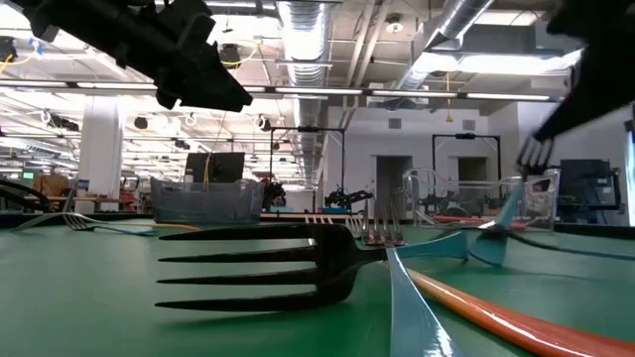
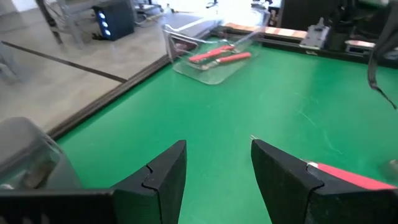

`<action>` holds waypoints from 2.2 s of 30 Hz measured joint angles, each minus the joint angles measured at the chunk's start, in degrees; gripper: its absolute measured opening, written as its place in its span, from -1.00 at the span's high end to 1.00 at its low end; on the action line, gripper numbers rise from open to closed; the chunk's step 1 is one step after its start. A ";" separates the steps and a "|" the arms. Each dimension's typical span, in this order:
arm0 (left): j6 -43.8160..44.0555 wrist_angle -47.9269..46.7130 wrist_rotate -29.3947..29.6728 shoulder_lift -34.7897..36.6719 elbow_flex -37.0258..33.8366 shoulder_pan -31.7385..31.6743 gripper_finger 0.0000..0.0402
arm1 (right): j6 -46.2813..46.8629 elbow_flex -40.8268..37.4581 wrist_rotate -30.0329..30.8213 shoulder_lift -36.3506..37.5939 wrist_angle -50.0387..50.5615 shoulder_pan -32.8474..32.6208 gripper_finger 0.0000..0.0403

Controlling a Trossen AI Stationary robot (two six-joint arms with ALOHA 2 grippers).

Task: Sort silverware by color (type)
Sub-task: Put the blue fork into the black bin

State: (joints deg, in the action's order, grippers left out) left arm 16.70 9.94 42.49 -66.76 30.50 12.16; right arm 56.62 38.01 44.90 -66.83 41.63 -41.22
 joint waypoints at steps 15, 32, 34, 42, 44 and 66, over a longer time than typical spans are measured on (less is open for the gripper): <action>-5.10 16.54 -5.11 -6.71 0.04 -0.44 0.16 | -29.00 6.15 17.69 -0.10 -14.57 4.12 0.95; -14.60 26.25 -34.23 -31.04 17.43 -4.47 0.16 | -64.22 5.48 14.24 -11.26 -57.32 8.38 0.94; -15.24 20.73 -38.72 -31.06 19.55 -4.94 0.16 | -64.17 5.47 13.75 -11.34 -57.31 8.46 0.94; -14.79 12.43 -39.07 -29.98 22.34 -6.76 0.56 | -64.68 5.47 16.09 -11.08 -58.06 8.74 0.94; -13.91 12.41 -39.11 -29.90 22.34 -7.36 0.65 | -64.65 5.49 16.46 -11.08 -57.95 8.74 0.94; -11.65 2.26 -42.86 -24.20 20.50 -8.08 0.12 | -58.03 5.50 10.82 -11.13 -59.56 13.03 0.94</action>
State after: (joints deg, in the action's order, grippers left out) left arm 5.05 12.20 -0.37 -90.96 51.00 4.09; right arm -1.41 43.51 55.73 -77.95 -17.93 -28.18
